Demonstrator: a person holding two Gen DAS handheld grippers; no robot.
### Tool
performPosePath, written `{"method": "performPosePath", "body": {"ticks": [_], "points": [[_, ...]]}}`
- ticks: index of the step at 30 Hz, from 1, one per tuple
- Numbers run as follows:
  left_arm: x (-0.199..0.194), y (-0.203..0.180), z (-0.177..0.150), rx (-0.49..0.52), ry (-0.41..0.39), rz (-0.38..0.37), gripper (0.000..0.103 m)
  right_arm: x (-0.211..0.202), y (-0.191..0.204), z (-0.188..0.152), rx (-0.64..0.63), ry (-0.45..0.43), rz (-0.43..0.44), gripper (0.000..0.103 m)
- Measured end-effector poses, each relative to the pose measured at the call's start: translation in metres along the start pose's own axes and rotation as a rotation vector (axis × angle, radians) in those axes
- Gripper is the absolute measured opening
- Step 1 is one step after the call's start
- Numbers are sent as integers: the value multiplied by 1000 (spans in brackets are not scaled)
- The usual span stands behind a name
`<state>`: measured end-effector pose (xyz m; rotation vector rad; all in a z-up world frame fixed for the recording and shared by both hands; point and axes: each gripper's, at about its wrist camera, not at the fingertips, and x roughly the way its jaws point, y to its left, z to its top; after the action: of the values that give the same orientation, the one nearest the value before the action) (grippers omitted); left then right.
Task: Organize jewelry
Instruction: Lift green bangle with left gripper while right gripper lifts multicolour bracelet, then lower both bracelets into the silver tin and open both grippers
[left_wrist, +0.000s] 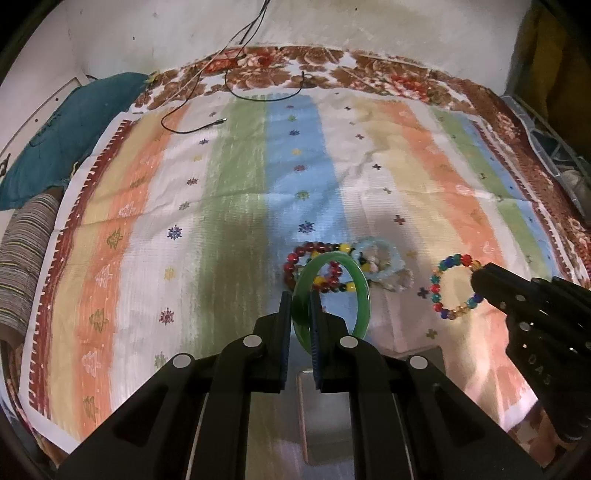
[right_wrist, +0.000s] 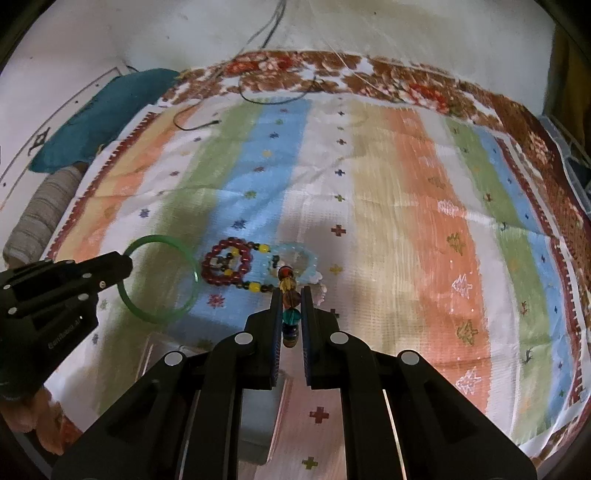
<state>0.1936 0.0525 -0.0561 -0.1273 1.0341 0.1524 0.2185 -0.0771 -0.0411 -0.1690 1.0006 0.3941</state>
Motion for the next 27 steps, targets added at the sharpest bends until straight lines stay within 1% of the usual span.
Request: {"method": "performPosePath", "body": {"ticks": [8,15,18,27], "points": [[-29,-5,-17,5,-48,-20,9,-24,3,-17,-15,-26,24,10],[-45,0,-35,-18,-63,-31,9,-46,8,-33,-52,-60,50,10],[-51,0,-41,-21,-78,-22,9,-51,8,-39,-54,-62,64,10],[-60,-5,-55,0,-84,-35,9,-55,16,-51,-76,-53,99,10]]}}
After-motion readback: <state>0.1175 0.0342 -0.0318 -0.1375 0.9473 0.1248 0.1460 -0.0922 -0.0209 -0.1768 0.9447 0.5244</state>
